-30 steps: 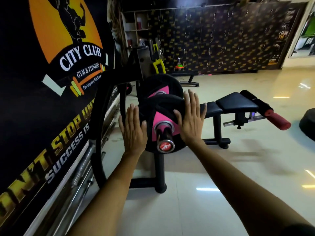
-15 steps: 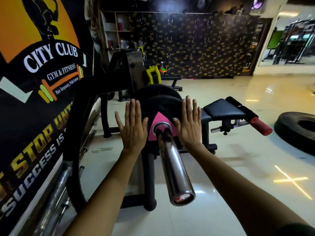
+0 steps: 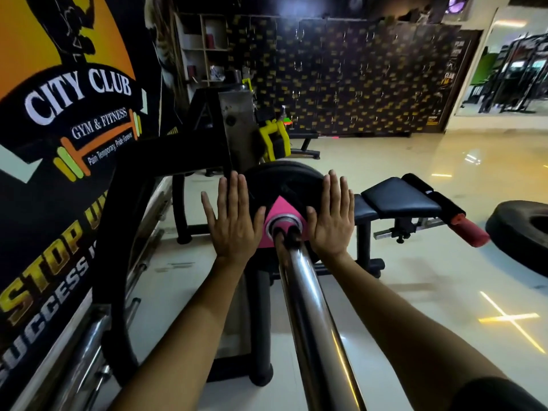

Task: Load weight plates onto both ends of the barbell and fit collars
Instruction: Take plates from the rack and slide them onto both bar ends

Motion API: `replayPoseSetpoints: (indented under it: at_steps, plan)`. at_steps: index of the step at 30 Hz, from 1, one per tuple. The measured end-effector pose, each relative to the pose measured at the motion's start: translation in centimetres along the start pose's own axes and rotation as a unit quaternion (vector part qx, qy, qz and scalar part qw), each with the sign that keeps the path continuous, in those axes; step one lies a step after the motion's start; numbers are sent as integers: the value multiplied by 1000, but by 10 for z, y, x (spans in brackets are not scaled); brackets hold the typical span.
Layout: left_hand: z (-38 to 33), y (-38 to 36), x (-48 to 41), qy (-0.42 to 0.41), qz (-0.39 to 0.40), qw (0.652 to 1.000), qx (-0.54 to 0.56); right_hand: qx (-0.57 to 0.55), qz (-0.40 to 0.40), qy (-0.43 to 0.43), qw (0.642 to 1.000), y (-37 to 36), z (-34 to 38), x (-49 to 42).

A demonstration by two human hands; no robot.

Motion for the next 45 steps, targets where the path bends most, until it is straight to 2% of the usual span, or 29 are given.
replayPoseSetpoints:
  at_steps: [3,6,10,15,17,20,24,27,32,36,40,45]
  plan:
    - [-3,4,-1,8,5,1000,-9,-2,3,11,1000,0,-1,-1]
    - [-5,14,-6,22,47,999,3,-5,31,7,999,5,-1,0]
    - [-8,32,-10,42,118,990,65,-46,121,-14,992,20,-1,1]
    - [-15,52,12,96,143,977,126,-79,191,-71,976,46,-10,20]
    - [-25,65,39,145,160,964,154,-72,206,-113,969,57,-21,46]
    - [-54,87,83,199,238,926,213,-34,260,-166,951,74,-50,97]
    - [-99,105,131,188,362,879,246,13,340,-191,921,104,-98,154]
    - [-157,109,153,206,407,840,294,50,382,-215,897,133,-137,183]
    - [-281,105,164,109,468,820,311,98,417,-258,866,197,-225,216]
    - [-411,105,152,44,500,779,376,107,393,-331,851,266,-321,226]
    - [-527,106,133,-15,521,744,418,106,351,-377,851,325,-405,220]
    - [-631,83,108,-82,512,726,452,135,349,-414,830,366,-497,206]
Point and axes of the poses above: each hand's wrist, its own x-axis away from the middle knuckle, its own y-axis out of the back of the hand, z = x × y, the point moved 1 cm from there along -x, towards the middle knuckle, and after that the axes turned 13 degrees about -y, right-handed, at the moved point
